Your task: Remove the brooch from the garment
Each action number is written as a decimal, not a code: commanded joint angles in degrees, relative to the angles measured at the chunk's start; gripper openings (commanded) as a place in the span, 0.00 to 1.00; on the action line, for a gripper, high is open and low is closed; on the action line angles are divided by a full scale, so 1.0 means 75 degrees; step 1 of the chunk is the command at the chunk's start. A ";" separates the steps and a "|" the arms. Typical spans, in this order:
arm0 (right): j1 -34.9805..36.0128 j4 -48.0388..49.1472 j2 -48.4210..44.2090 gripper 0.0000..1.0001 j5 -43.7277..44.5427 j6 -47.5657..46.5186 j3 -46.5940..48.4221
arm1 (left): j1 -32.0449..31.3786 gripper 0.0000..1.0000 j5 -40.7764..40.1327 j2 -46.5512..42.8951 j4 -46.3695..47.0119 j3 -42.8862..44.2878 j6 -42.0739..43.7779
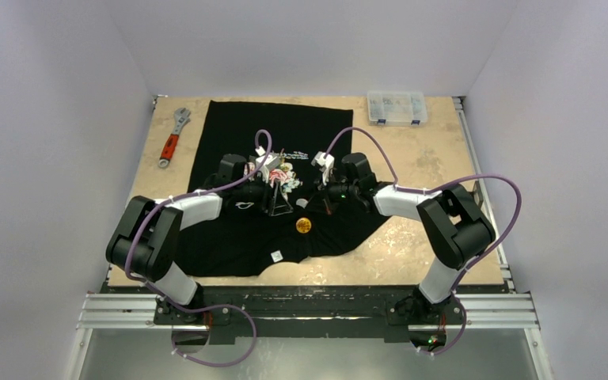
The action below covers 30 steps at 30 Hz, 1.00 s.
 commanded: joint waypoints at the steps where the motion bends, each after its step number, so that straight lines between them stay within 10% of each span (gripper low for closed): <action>1: 0.0036 -0.0085 0.0125 0.00 0.0225 -0.0464 0.0443 | -0.0146 0.56 -0.0232 0.0108 -0.0126 0.0191 0.0326; 11: 0.0035 -0.0518 0.0296 0.00 0.0553 -0.1066 0.0613 | -0.0185 0.00 -0.0552 -0.0156 -0.0099 0.0147 0.0036; 30: 0.0195 -0.1179 0.0270 0.00 0.1769 -0.1875 0.1222 | -0.0174 0.00 -0.0116 -0.1228 -0.0541 -0.0457 0.0016</action>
